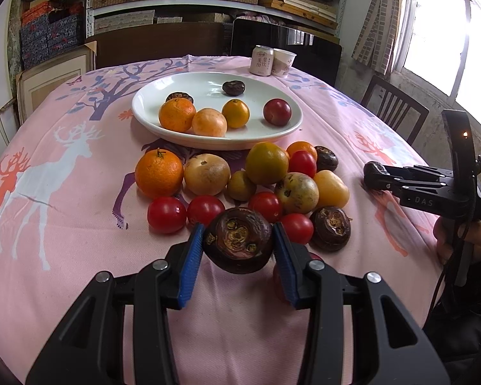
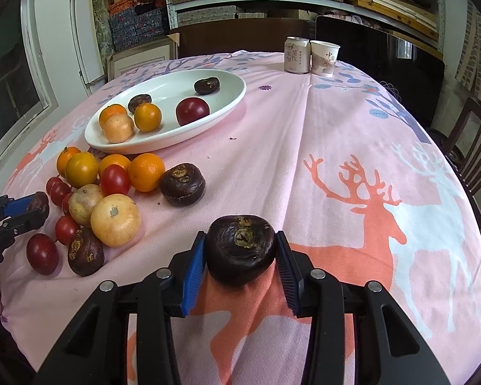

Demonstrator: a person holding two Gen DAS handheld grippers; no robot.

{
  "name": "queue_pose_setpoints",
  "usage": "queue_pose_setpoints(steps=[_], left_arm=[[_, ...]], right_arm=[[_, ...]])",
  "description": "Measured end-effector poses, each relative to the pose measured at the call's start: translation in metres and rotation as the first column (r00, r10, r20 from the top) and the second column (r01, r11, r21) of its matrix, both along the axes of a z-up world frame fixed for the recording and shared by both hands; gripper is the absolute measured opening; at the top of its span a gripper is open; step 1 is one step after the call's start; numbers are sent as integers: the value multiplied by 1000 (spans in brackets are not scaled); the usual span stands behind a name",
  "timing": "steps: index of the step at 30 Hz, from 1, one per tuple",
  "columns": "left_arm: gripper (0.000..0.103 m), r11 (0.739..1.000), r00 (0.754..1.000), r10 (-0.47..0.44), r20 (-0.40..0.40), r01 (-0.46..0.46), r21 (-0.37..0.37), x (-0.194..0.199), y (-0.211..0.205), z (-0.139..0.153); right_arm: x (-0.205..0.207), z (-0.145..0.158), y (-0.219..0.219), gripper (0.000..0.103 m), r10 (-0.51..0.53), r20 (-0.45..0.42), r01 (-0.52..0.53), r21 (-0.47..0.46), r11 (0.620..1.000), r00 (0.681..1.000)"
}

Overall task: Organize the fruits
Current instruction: 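Grasp a dark brown fruit with the right tool while the left tool grasps another, then carry both dark brown fruits onto the white plate and open both tools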

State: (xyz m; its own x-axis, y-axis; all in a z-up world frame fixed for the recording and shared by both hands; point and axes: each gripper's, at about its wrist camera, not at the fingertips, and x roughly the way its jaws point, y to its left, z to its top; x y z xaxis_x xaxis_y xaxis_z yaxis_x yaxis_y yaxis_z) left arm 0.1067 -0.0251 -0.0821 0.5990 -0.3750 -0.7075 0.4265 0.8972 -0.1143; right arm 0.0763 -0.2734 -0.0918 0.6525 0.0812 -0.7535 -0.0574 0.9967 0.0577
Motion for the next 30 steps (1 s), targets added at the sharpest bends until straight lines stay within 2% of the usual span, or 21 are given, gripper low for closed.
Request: queue_pose_setpoints(steps=[30], left_arm=[[42,1000,1000,4,3,-4,-18,1,3,-1]], right_arm=[[-3,3,-1,43,-7,15,7,17,1000,1000]])
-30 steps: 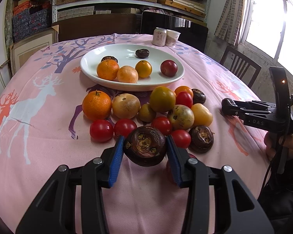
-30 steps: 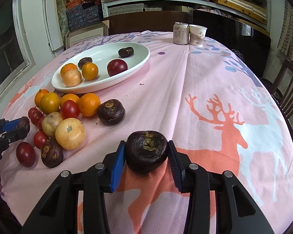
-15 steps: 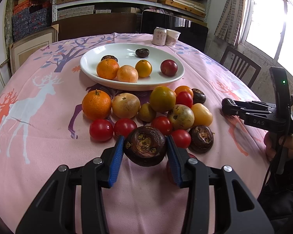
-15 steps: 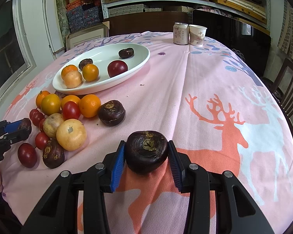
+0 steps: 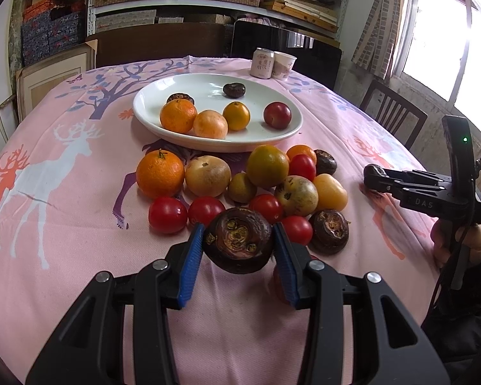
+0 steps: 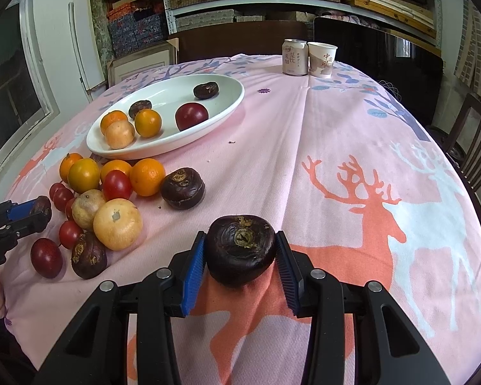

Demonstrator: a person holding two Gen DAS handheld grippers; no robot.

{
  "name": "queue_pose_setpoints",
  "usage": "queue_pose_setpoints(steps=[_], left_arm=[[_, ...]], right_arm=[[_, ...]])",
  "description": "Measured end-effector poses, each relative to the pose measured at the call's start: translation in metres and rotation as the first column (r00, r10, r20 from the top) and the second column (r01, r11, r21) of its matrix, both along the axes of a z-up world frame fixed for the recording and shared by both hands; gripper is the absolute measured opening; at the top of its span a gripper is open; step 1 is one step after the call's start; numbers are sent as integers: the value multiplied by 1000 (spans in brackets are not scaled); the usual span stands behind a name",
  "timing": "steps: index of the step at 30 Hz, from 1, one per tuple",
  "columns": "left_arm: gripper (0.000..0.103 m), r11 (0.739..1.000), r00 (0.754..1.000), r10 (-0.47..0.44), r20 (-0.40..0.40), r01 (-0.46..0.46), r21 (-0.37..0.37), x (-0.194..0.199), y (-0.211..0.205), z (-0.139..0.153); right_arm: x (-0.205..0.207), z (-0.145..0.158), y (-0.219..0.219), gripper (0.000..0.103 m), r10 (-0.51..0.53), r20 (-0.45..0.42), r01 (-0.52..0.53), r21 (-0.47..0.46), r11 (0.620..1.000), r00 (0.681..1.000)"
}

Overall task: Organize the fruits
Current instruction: 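Carry both dark brown fruits onto the white plate and open both tools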

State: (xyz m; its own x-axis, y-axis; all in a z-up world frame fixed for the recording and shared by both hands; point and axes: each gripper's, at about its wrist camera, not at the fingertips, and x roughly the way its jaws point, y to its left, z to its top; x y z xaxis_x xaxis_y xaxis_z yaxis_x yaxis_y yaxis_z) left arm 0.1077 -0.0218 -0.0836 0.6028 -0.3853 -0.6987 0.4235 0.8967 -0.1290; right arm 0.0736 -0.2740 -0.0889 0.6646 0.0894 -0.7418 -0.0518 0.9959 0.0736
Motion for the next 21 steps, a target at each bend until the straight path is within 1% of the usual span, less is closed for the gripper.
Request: queue_pose_setpoints(steps=[11,14,17,21], left_arm=[[42,999,1000,5,-2,-5,-34,0,4,3],[42,999,1000,4,-7,-4,-54,0,6,7],[42,999,1000,6,12,-6,-48,4,8,19],[42,1000,998,-12,67,13,-22,16,0,47]], right_arm=[[-5,3,-8,43,-3,40,1,50,999,999],[-6,7,-9,43,3,38,-6,66,998,999],[-7,22,-11,43,14,61,-19,80,997,998],[-4,58,-7,43,48,143,-59,70,996,989]])
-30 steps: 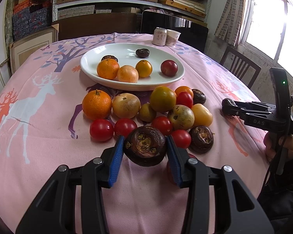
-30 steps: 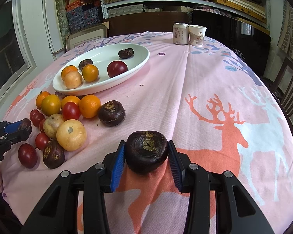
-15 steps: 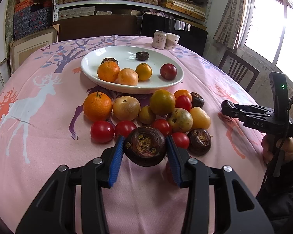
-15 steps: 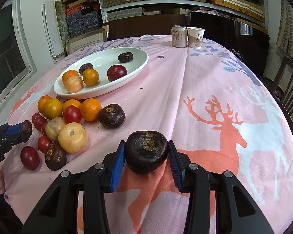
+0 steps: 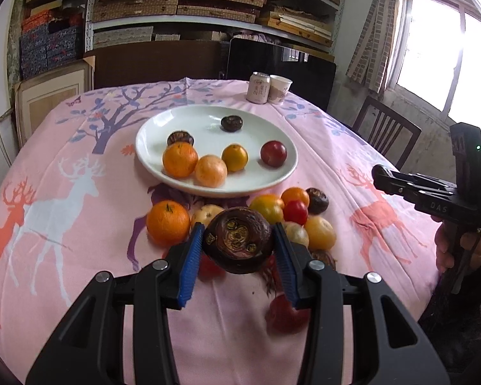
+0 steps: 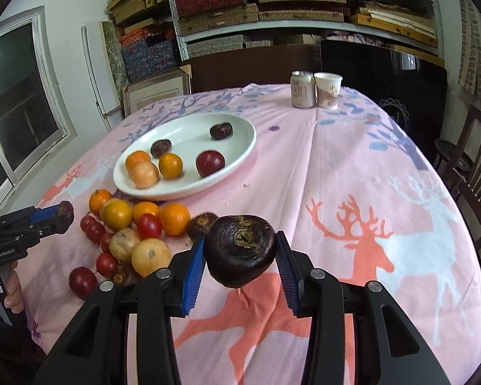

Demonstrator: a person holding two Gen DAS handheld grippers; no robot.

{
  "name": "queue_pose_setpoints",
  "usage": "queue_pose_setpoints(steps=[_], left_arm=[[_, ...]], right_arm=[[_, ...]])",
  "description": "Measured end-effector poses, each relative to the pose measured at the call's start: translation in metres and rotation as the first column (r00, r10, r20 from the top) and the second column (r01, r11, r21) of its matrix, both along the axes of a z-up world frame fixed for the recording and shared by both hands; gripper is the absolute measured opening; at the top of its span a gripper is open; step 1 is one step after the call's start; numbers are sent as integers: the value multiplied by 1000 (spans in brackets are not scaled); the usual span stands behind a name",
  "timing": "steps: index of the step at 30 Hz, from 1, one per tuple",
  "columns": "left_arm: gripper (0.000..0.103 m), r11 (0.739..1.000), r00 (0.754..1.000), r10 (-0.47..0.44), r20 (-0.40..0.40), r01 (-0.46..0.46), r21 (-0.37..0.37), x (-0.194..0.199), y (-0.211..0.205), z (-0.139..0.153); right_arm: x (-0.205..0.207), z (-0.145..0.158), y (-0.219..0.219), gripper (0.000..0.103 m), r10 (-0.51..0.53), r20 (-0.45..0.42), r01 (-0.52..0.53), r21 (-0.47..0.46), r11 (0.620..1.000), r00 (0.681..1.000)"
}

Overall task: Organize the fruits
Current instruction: 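Carry both dark brown fruits onto the white plate and open both tools, then move both open tools back to the fruit pile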

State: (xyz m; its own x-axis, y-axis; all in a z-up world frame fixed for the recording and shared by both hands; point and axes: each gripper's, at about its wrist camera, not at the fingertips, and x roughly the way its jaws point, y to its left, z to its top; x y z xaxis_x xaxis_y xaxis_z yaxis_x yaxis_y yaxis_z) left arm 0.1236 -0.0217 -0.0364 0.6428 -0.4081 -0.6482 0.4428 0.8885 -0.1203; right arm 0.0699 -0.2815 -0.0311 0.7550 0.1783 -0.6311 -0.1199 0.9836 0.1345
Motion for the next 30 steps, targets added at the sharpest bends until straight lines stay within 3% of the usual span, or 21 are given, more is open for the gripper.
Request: queue_pose_setpoints(steps=[5,9,14,21,23,24,25,30], left_arm=[[42,998,996,-21,89,15,64,36,-21,30],[42,999,996,-24,81,20,50,89,-36,43],[43,995,997,-25,69,19,97,148,-62,35],[43,989,999,8,-49,0,149,214,-82,-3],[52,988,998,21,-55,-13,151,218,-80,-7],[63,989,998,32,-47,-24,147,218,-79,-6],[74,990,999,41,-36,-36,138,215,-75,-4],[77,992,996,77,-36,-73,104,190,-55,7]], right_arm=[[22,38,5,43,-3,94,7,-38,999,996],[56,50,14,43,6,137,4,-73,997,991],[114,39,20,43,26,114,-18,-71,997,993],[175,4,47,44,99,48,-94,-106,990,994],[177,4,54,57,103,75,-93,-121,988,992],[174,6,54,65,92,100,-79,-129,988,991],[170,8,51,66,92,115,-78,-120,990,989],[142,18,30,66,40,118,-34,-58,998,992]])
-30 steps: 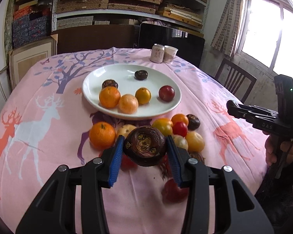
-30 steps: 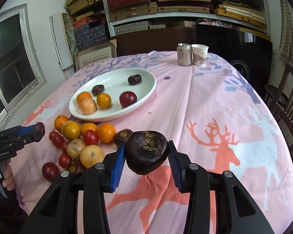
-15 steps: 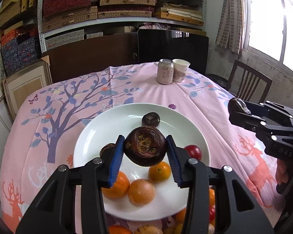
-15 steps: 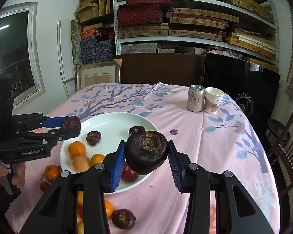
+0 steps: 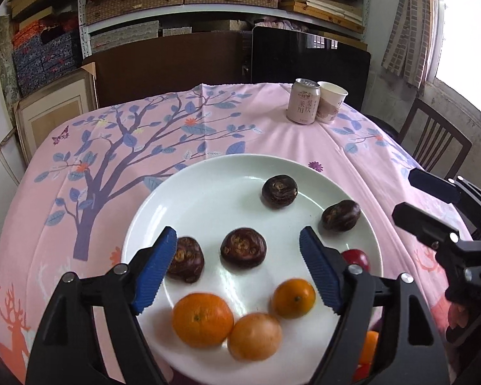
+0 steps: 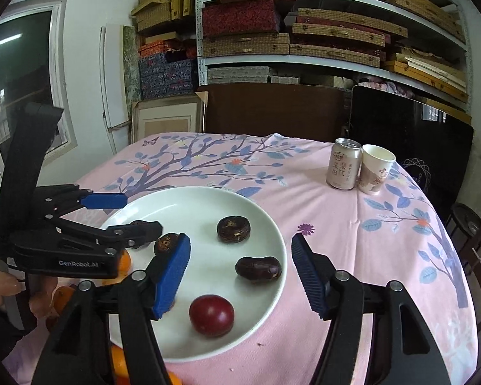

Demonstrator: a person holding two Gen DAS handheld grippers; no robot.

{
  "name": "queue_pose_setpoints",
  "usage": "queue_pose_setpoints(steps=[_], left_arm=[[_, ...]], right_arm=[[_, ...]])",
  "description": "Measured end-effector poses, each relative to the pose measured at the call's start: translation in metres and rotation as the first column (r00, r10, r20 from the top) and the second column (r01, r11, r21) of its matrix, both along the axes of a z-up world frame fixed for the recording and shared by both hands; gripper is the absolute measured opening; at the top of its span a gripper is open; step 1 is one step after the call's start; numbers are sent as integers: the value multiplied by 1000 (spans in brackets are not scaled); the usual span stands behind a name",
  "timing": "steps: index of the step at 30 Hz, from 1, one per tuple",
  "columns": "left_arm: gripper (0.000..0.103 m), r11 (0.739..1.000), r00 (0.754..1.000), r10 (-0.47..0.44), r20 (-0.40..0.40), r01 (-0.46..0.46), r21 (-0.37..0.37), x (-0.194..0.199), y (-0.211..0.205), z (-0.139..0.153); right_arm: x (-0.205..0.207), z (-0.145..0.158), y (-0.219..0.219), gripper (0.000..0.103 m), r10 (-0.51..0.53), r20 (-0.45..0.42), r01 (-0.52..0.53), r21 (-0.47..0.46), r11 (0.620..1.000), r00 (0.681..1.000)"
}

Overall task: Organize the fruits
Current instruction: 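Move both open tools back to the fruit pile, then grasp a dark red fruit with the left tool while the right tool grasps a pale grapefruit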

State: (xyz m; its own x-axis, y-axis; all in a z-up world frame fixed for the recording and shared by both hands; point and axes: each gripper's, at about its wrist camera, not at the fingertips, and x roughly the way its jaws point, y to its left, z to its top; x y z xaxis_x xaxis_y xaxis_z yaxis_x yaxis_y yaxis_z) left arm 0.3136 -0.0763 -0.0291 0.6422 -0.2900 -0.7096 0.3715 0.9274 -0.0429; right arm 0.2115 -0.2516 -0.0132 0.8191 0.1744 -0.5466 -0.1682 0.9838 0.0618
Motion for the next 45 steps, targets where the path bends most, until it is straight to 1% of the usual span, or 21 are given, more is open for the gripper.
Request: queue_pose_setpoints(steps=[2,4,5,7,9,12,14,15,18,21,23,24,25,27,28,32,35,37,39,41,45], left_arm=[[77,1000,1000,-12,9,13,-12,-22,7,5],[77,999,999,-43,32,44,-3,-55,11,10],[79,998,997,-59,39,59,2,-70,12,11],[89,996,994,-90,58,89,17,-105,13,9],[89,992,991,-123,59,121,33,-138,15,2],[89,986,986,-159,47,157,52,-181,19,-11],[89,983,984,-173,35,170,72,-205,21,-21],[89,981,984,-179,29,176,80,-214,20,-26],[89,978,982,-191,14,188,95,-236,20,-39],[88,979,985,-170,-1,169,112,-245,16,-50],[71,980,986,-163,-23,165,108,-245,12,-57],[58,981,986,-161,-44,164,101,-243,10,-61],[52,983,986,-154,-59,159,96,-241,9,-64],[49,984,986,-146,-78,153,87,-237,6,-70],[40,984,985,-148,-86,155,83,-237,5,-73],[38,984,985,-158,-66,163,72,-240,5,-74],[37,990,990,-138,-41,139,8,-240,15,-68],[37,994,995,-102,-24,101,-35,-238,25,-64],[37,995,996,-77,-47,73,-67,-232,31,-65],[37,995,995,-65,-69,59,-74,-228,34,-66],[37,996,995,-74,-73,70,-58,-228,32,-68]], right_arm=[[-17,-1,-13,66,-22,-24,23,39,999,999],[-33,-7,-23,67,-35,-55,39,69,997,998],[-42,-11,-28,67,-43,-69,49,82,995,997],[-61,-22,-38,68,-58,-99,69,119,990,993],[-79,-32,-47,69,-63,-129,84,164,983,990],[-103,-46,-51,70,-78,-143,103,179,978,987],[-116,-55,-51,70,-89,-149,114,167,979,985],[-120,-59,-52,70,-87,-172,118,181,976,981],[-135,-62,-54,70,-96,-168,130,208,969,981],[-143,-65,-50,70,-106,-164,136,179,974,981],[-147,-67,-45,70,-109,-158,133,148,980,981],[-150,-67,-42,70,-109,-149,130,135,982,983],[-153,-66,-41,70,-104,-137,122,127,984,985],[-155,-66,-40,70,-93,-133,110,126,986,987],[-155,-66,-41,70,-95,-137,113,130,985,986],[-155,-68,-44,70,-84,-148,106,148,983,985],[-155,-68,-37,70,-58,-150,77,121,990,987],[-157,-66,-29,70,-36,-143,49,91,995,989],[-157,-66,-22,70,-24,-142,33,60,998,990],[-155,-66,-17,70,-16,-158,22,38,999,987],[-151,-68,-3,70,56,-194,-39,91,995,979]])
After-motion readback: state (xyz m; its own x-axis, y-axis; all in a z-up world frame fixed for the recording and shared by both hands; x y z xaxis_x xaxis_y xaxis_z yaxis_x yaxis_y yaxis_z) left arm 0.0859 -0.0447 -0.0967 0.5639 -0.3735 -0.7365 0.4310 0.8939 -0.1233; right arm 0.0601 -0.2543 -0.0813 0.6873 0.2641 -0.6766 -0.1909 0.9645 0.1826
